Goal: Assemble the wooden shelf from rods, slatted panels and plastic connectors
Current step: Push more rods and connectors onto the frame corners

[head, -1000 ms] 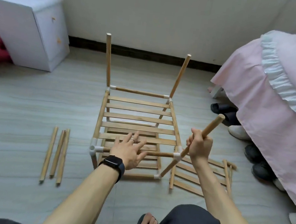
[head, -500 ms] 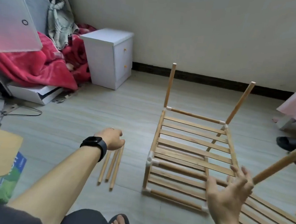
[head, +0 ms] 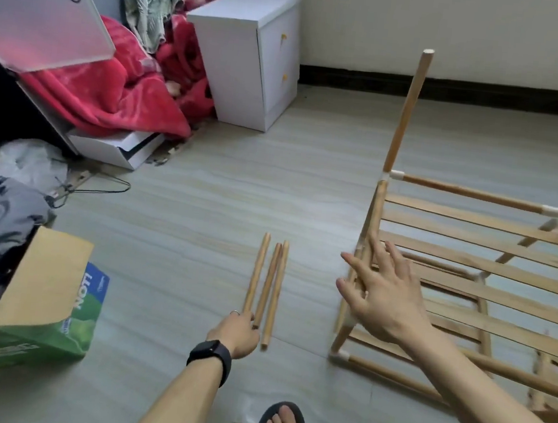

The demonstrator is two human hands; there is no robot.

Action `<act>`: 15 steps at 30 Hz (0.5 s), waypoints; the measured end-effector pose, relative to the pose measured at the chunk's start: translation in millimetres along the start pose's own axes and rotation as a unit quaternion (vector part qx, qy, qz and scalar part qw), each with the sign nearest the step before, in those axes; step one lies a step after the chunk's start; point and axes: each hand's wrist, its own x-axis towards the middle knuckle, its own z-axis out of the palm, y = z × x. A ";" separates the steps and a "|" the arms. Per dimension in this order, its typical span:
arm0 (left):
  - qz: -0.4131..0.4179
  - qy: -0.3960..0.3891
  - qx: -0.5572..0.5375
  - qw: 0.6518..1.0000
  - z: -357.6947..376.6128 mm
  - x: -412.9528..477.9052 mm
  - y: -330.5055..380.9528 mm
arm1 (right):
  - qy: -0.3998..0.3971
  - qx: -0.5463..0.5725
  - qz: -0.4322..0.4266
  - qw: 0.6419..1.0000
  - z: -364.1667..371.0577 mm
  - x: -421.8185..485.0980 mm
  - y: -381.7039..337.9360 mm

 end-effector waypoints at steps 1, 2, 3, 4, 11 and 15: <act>0.001 0.007 -0.003 1.000 6.6 8.6 1.2 | -0.013 0.013 0.008 1.000 5.5 2.8 2.8; -0.001 0.014 -0.004 1.000 12.7 17.5 2.2 | -0.015 0.025 0.011 1.000 10.1 4.1 5.7; -0.005 0.021 -0.002 1.000 17.8 26.2 3.2 | -0.012 0.030 0.010 0.999 13.4 4.5 7.9; -0.008 0.027 0.000 1.000 22.7 35.2 4.1 | -0.011 0.030 0.008 0.999 15.4 4.4 9.3; -0.073 0.077 0.009 0.994 57.3 82.0 16.2 | -0.018 0.053 0.000 0.998 13.4 2.5 12.6; -0.117 0.076 -0.050 0.989 59.8 89.5 17.8 | -0.016 0.070 -0.002 0.997 10.5 0.9 11.4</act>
